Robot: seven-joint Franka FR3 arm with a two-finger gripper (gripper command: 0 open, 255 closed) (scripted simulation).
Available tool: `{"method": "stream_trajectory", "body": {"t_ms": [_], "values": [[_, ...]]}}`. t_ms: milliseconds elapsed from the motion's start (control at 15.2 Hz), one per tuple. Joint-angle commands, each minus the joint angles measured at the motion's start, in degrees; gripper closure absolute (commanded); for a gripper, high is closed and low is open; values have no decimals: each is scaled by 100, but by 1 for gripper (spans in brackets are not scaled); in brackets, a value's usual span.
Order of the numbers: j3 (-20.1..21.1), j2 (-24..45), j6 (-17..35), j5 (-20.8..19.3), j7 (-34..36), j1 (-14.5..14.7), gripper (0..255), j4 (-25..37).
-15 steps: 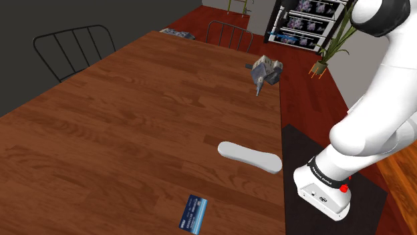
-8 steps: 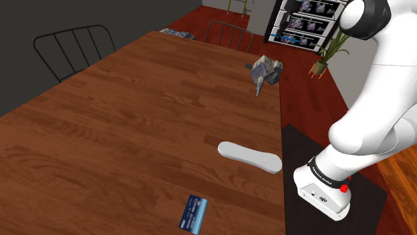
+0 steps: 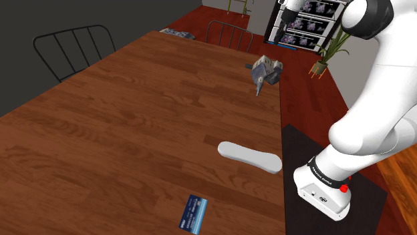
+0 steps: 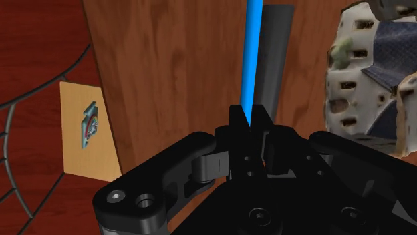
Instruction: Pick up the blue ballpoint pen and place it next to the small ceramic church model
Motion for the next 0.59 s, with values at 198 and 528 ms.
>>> {"method": "stream_trajectory", "body": {"t_ms": [198, 528], "values": [[4, 4, 372, 12, -42, 14, 255, -367], [12, 48, 732, 32, -84, 24, 255, -686]]}}
